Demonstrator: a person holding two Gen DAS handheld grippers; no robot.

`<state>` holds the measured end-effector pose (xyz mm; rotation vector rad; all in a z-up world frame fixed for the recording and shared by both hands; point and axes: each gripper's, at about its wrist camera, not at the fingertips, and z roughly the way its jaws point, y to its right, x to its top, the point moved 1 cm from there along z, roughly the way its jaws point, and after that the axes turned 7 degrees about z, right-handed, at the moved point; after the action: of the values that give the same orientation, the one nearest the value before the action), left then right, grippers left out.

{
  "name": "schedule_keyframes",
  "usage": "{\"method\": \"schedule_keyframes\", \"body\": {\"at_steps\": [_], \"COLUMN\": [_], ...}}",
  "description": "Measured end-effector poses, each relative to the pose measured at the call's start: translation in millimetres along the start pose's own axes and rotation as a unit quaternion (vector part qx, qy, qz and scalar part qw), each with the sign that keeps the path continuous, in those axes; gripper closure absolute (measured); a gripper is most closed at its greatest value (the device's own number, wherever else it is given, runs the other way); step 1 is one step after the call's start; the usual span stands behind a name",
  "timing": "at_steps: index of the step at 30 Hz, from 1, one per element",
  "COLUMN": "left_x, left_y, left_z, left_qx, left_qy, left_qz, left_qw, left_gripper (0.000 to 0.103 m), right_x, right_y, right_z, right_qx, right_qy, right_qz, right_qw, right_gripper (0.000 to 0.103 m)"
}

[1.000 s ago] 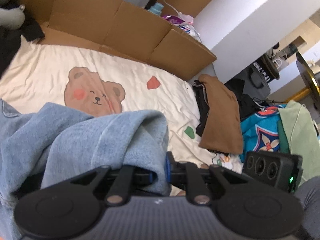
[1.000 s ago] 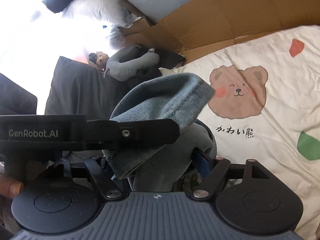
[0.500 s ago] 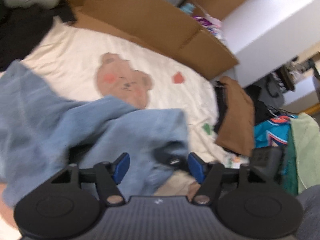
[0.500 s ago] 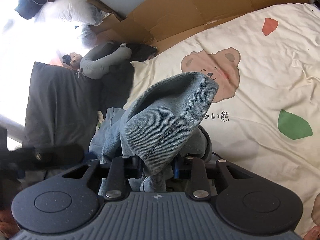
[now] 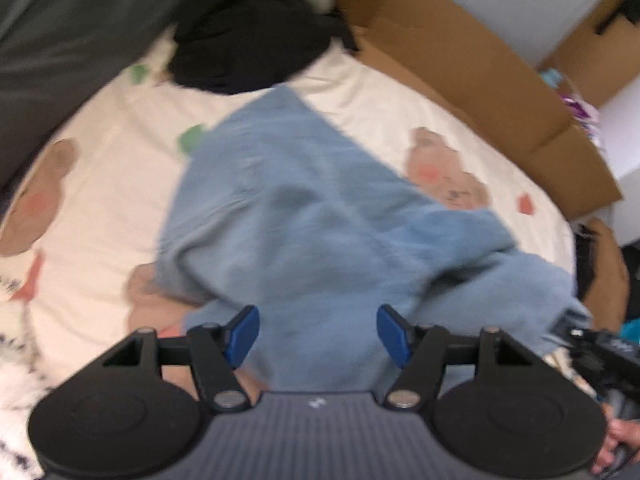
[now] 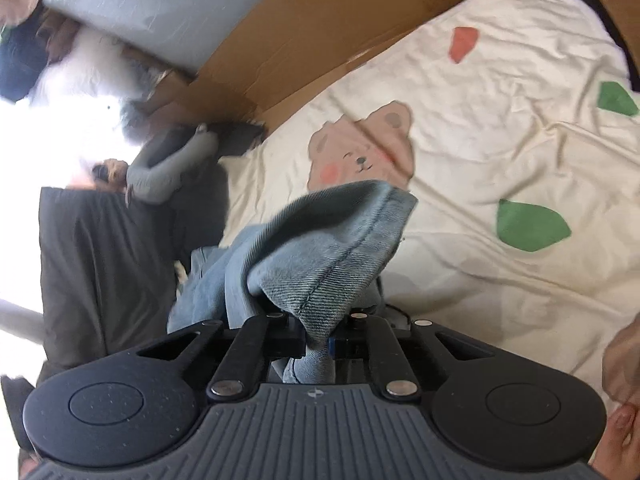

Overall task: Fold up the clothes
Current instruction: 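Carry the jeans onto the sheet with both tools and lay them down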

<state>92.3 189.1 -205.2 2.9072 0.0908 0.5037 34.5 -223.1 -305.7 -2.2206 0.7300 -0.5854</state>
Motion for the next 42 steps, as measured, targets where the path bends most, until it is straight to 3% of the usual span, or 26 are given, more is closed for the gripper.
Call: {"method": "schedule_keyframes", "body": {"at_steps": [4, 8, 14, 19, 25, 30, 32, 34, 36, 38, 42], "left_x": [-11, -16, -22, -30, -33, -27, -24, -23, -23, -23, -20], "left_y": [-32, -49, -58, -57, -62, -69, -70, -70, -69, -68, -62], "left_z": [9, 20, 43, 68, 98, 111, 113, 116, 118, 115, 96], "left_qx": [0.015, 0.031, 0.027, 0.012, 0.007, -0.023, -0.032, -0.044, -0.048, -0.052, -0.052], "left_qy": [-0.004, -0.009, -0.012, -0.009, -0.019, -0.008, 0.005, 0.016, 0.021, 0.024, 0.039], "left_qz": [-0.040, -0.049, -0.065, -0.074, -0.076, -0.091, -0.091, -0.085, -0.078, -0.080, -0.056], "left_qw": [0.9991, 0.9983, 0.9975, 0.9972, 0.9969, 0.9956, 0.9953, 0.9953, 0.9956, 0.9952, 0.9963], "left_gripper": [0.035, 0.035, 0.034, 0.031, 0.026, 0.026, 0.027, 0.034, 0.053, 0.086, 0.094], "right_x": [5, 12, 27, 26, 31, 29, 25, 20, 16, 14, 13], "right_y": [1, 9, 27, 47, 59, 54, 48, 42, 36, 29, 22], "right_z": [-7, -18, -35, -33, -42, -47, -45, -40, -35, -31, -30], "right_qx": [-0.012, -0.026, -0.082, -0.148, -0.198, -0.207, -0.204, -0.191, -0.172, -0.161, -0.144], "right_qy": [0.009, 0.029, 0.057, 0.050, 0.069, 0.074, 0.071, 0.056, 0.043, 0.037, 0.038], "right_qz": [0.003, 0.023, 0.049, 0.048, 0.041, 0.021, 0.012, 0.001, -0.006, -0.014, -0.012], "right_qw": [1.000, 0.999, 0.994, 0.987, 0.977, 0.975, 0.976, 0.980, 0.984, 0.986, 0.989], "right_gripper": [0.096, 0.097, 0.097, 0.096, 0.091, 0.090, 0.079, 0.079, 0.078, 0.078, 0.078]}}
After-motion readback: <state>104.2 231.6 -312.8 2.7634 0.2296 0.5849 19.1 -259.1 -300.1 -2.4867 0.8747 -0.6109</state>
